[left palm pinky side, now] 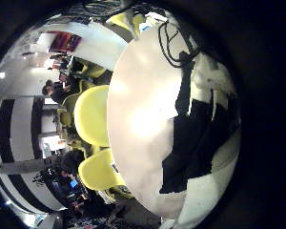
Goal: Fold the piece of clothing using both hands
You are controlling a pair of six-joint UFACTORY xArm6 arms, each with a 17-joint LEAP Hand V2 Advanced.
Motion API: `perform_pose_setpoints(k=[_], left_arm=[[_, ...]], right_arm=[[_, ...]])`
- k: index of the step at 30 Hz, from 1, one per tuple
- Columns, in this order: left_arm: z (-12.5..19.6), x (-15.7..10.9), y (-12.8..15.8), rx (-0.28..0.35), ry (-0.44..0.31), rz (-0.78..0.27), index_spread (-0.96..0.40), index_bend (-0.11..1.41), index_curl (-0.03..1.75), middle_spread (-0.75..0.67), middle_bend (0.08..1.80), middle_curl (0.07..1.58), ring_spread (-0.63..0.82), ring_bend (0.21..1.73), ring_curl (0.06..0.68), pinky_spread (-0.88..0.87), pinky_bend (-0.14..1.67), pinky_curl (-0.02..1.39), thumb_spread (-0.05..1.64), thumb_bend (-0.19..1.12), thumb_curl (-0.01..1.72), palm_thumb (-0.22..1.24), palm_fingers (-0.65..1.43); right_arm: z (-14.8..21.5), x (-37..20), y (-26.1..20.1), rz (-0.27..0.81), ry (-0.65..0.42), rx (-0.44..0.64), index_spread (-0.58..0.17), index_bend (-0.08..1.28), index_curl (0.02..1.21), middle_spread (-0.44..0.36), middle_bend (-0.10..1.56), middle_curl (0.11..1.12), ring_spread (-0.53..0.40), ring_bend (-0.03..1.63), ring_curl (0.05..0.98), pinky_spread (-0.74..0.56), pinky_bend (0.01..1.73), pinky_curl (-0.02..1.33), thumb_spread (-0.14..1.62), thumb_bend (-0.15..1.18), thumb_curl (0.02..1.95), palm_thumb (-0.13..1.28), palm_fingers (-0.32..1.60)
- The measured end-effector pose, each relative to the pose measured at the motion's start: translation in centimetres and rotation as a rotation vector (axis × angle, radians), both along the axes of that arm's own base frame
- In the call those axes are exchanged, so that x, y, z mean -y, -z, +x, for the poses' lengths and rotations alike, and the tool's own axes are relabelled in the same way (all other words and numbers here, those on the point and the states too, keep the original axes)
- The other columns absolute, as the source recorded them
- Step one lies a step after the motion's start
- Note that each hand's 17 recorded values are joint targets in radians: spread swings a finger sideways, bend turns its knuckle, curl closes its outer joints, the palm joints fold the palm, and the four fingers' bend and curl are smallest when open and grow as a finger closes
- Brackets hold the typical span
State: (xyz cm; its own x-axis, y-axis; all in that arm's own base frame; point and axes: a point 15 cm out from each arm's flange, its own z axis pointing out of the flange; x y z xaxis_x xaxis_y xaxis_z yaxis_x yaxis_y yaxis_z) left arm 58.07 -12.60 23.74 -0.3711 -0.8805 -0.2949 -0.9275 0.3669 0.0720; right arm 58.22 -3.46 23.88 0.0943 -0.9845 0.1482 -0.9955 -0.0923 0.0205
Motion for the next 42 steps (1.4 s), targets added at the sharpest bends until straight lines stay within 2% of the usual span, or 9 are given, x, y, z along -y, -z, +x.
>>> perform_pose_setpoints(k=[8,12,14,16,20,26,31,36,42], left_arm=[[1.5,0.0,2.3,0.026,-0.023,-0.014,-0.34,0.18,1.65,-0.69,0.78,1.27,-0.46,1.35,0.516,-0.65,1.07,0.67,1.21,-0.02,0.53,0.68,0.81],[2.3,-0.5,2.3,0.053,-0.047,-0.026,-0.33,0.19,1.59,-0.68,0.79,1.23,-0.47,1.2,0.49,-0.64,0.99,0.67,1.2,-0.03,0.5,0.6,0.59],[2.9,-0.9,2.0,0.076,-0.056,-0.034,-0.33,0.17,1.53,-0.66,0.71,1.19,-0.45,1.11,0.459,-0.61,0.93,0.67,1.2,-0.03,0.48,0.58,0.42],[3.5,-1.5,1.3,0.104,-0.072,-0.045,-0.32,0.17,1.45,-0.6,0.59,1.14,-0.38,1.05,0.45,-0.56,0.9,0.67,1.2,-0.03,0.46,0.55,0.26],[3.9,-2.3,-1.3,0.154,-0.112,-0.065,-0.29,0.18,1.28,-0.42,0.33,1.01,-0.2,0.98,0.402,-0.36,0.75,0.63,1.21,-0.03,0.43,0.51,0.06],[3.5,-2.6,-6.4,0.221,-0.122,-0.098,-0.23,0.17,1.08,-0.18,0.22,0.85,-0.05,0.91,0.347,-0.1,0.6,0.56,1.22,-0.02,0.39,0.47,0.1],[-0.7,-2.0,-4.9,0.075,-0.095,-0.112,-0.18,0.17,0.94,-0.07,0.19,0.76,0.02,0.85,0.324,0.03,0.53,0.53,1.24,-0.03,0.36,0.43,0.09],[-5.0,-0.9,0.3,-0.099,-0.096,-0.176,-0.13,0.17,0.82,0.0,0.19,0.67,0.09,0.81,0.299,0.14,0.47,0.49,1.25,-0.03,0.32,0.36,0.09],[-5.9,-1.7,5.0,-0.126,-0.119,-0.215,-0.09,0.17,0.72,0.04,0.19,0.59,0.12,0.78,0.277,0.2,0.43,0.45,1.27,-0.02,0.3,0.34,0.13]], right_arm=[[3.3,-0.1,3.5,0.004,0.022,0.034,-0.324,1.09,0.98,-0.183,1.34,0.95,-0.243,1.48,0.819,-0.15,1.36,0.97,1.15,-0.03,0.79,0.94,0.8],[5.2,0.9,3.6,0.011,0.034,0.107,-0.349,0.85,0.93,-0.18,1.25,0.88,-0.241,1.49,0.789,-0.2,1.34,0.96,1.19,-0.04,0.72,0.83,0.68],[6.0,1.7,3.2,0.016,0.045,0.144,-0.352,0.56,0.85,-0.198,1.11,0.83,-0.254,1.48,0.756,-0.28,1.33,0.92,1.22,-0.03,0.68,0.79,0.38],[7.0,2.7,2.2,0.019,0.052,0.197,-0.358,0.5,0.82,-0.225,0.99,0.78,-0.254,1.42,0.738,-0.28,1.26,0.89,1.24,-0.03,0.65,0.75,0.15],[7.9,6.5,-2.8,0.01,0.096,0.316,-0.383,0.47,0.69,-0.199,0.77,0.66,-0.199,1.16,0.615,-0.06,1.01,0.79,1.28,-0.03,0.58,0.64,-0.08],[4.9,9.3,-7.4,-0.008,0.113,0.331,-0.371,0.4,0.58,-0.188,0.62,0.55,-0.103,0.97,0.51,0.22,0.86,0.67,1.31,-0.02,0.5,0.55,0.0],[-0.3,10.2,-8.0,-0.016,0.072,0.227,-0.359,0.36,0.53,-0.185,0.56,0.49,-0.032,0.83,0.444,0.32,0.71,0.58,1.3,-0.03,0.45,0.49,-0.01],[-4.8,11.2,-5.7,-0.008,0.027,0.106,-0.343,0.26,0.46,-0.113,0.5,0.45,0.011,0.76,0.394,0.37,0.63,0.5,1.27,-0.03,0.41,0.43,0.04],[-7.6,11.7,-1.7,0.01,0.013,0.004,-0.318,0.19,0.42,-0.057,0.44,0.42,0.027,0.7,0.361,0.39,0.58,0.45,1.23,-0.03,0.38,0.38,0.09]])
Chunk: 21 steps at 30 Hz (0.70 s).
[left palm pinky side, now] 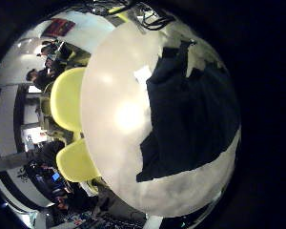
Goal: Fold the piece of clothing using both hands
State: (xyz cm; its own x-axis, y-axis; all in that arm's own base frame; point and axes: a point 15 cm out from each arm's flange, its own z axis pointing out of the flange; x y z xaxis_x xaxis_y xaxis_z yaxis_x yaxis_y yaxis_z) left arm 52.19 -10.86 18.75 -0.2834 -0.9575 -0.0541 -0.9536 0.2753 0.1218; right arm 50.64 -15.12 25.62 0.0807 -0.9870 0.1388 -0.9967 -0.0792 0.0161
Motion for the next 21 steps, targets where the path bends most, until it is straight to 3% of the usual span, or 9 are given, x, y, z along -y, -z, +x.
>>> perform_pose_setpoints(k=[3,21], left_arm=[[-0.4,0.2,0.8,-0.013,-0.003,-0.007,-0.08,0.18,0.68,0.05,0.19,0.57,0.13,0.77,0.268,0.21,0.4,0.44,1.27,-0.01,0.29,0.34,0.15],[-0.4,-0.4,0.8,-0.022,-0.013,-0.003,-0.06,0.18,0.53,0.05,0.19,0.45,0.14,0.7,0.231,0.22,0.34,0.39,1.27,-0.01,0.28,0.34,0.22]], right_arm=[[-0.4,-0.1,1.8,0.006,-0.011,-0.022,-0.303,0.18,0.41,-0.082,0.39,0.39,0.031,0.68,0.345,0.38,0.57,0.43,1.21,-0.03,0.36,0.35,0.13],[1.4,-3.1,10.1,0.032,-0.111,-0.194,-0.25,0.16,0.34,-0.008,0.31,0.36,0.037,0.67,0.304,0.39,0.57,0.37,1.07,-0.03,0.32,0.3,0.21]])
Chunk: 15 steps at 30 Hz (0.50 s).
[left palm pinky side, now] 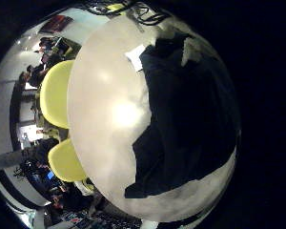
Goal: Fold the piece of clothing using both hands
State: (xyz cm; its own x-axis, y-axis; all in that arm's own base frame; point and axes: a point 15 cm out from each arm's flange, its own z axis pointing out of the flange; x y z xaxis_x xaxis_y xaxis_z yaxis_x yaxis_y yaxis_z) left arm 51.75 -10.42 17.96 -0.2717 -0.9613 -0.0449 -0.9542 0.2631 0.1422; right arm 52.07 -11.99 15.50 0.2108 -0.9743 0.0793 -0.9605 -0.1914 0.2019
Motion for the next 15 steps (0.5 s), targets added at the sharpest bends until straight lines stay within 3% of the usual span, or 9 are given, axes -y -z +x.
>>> perform_pose_setpoints(k=[7,15], left_arm=[[0.1,-0.8,-0.5,0.004,-0.007,0.0,-0.06,0.18,0.51,0.05,0.19,0.43,0.14,0.69,0.224,0.22,0.33,0.38,1.27,-0.01,0.28,0.34,0.23],[0.2,-1.2,-1.1,0.011,-0.009,-0.002,-0.06,0.19,0.49,0.04,0.19,0.41,0.14,0.67,0.217,0.22,0.31,0.37,1.27,-0.01,0.28,0.35,0.25]], right_arm=[[0.0,0.1,0.5,-0.02,-0.004,-0.103,-0.212,0.14,0.31,0.004,0.32,0.37,0.007,0.79,0.319,0.35,0.6,0.36,1.04,-0.02,0.33,0.33,0.33],[-1.1,0.2,0.5,-0.059,-0.02,-0.183,-0.213,0.18,0.3,-0.098,0.39,0.39,-0.107,0.92,0.343,0.23,0.63,0.35,1.03,-0.02,0.34,0.38,0.47]])
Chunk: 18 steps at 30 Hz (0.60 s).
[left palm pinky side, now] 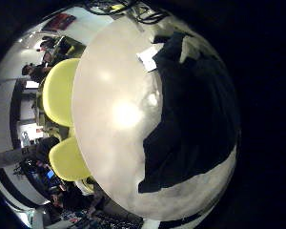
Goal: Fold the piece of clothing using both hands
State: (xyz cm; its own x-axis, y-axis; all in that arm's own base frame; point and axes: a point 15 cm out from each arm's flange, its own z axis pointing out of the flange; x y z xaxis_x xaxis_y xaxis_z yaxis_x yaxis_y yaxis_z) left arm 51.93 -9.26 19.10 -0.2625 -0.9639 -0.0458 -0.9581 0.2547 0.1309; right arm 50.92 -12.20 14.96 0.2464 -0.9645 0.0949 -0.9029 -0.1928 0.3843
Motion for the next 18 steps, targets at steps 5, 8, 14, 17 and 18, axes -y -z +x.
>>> perform_pose_setpoints(k=[5,8,14,17,18], left_arm=[[0.1,-0.2,-0.1,0.001,-0.002,0.001,-0.06,0.19,0.48,0.04,0.19,0.4,0.14,0.66,0.213,0.22,0.3,0.36,1.28,-0.01,0.28,0.37,0.26],[0.1,-0.3,0.0,-0.001,-0.003,0.002,-0.07,0.19,0.48,0.04,0.19,0.4,0.14,0.65,0.211,0.22,0.3,0.36,1.28,-0.01,0.28,0.38,0.27],[0.0,-0.4,0.3,-0.006,-0.004,0.004,-0.08,0.19,0.48,0.04,0.18,0.39,0.15,0.65,0.205,0.22,0.29,0.36,1.28,-0.01,0.28,0.39,0.28],[0.0,-0.4,0.5,-0.01,-0.002,0.006,-0.08,0.2,0.48,0.04,0.18,0.38,0.15,0.64,0.202,0.22,0.28,0.35,1.29,-0.01,0.28,0.4,0.28],[0.0,-0.5,0.7,-0.012,-0.003,0.006,-0.08,0.2,0.48,0.04,0.18,0.38,0.15,0.64,0.201,0.22,0.28,0.35,1.29,-0.01,0.28,0.4,0.28]], right_arm=[[0.3,0.2,0.3,-0.034,-0.024,-0.035,-0.264,0.17,0.3,-0.157,0.55,0.44,-0.216,1.03,0.356,0.0,0.73,0.33,1.03,0.0,0.37,0.51,0.81],[0.4,0.2,0.0,-0.035,-0.027,-0.029,-0.318,0.19,0.31,-0.19,0.63,0.48,-0.255,1.08,0.383,-0.21,0.85,0.35,1.03,0.02,0.4,0.62,1.08],[0.7,0.4,-2.0,-0.043,-0.023,0.007,-0.405,0.51,0.49,-0.207,0.88,0.61,-0.247,1.15,0.462,-0.34,1.05,0.46,0.99,0.05,0.47,0.84,1.34],[0.5,1.3,-3.3,-0.058,-0.018,0.026,-0.408,0.69,0.58,-0.196,0.99,0.66,-0.24,1.22,0.498,-0.31,1.16,0.52,0.98,0.07,0.51,0.94,1.31],[0.5,1.4,-3.7,-0.058,-0.017,0.033,-0.406,0.73,0.61,-0.193,1.02,0.68,-0.238,1.24,0.51,-0.31,1.18,0.53,0.97,0.07,0.51,0.96,1.28]])
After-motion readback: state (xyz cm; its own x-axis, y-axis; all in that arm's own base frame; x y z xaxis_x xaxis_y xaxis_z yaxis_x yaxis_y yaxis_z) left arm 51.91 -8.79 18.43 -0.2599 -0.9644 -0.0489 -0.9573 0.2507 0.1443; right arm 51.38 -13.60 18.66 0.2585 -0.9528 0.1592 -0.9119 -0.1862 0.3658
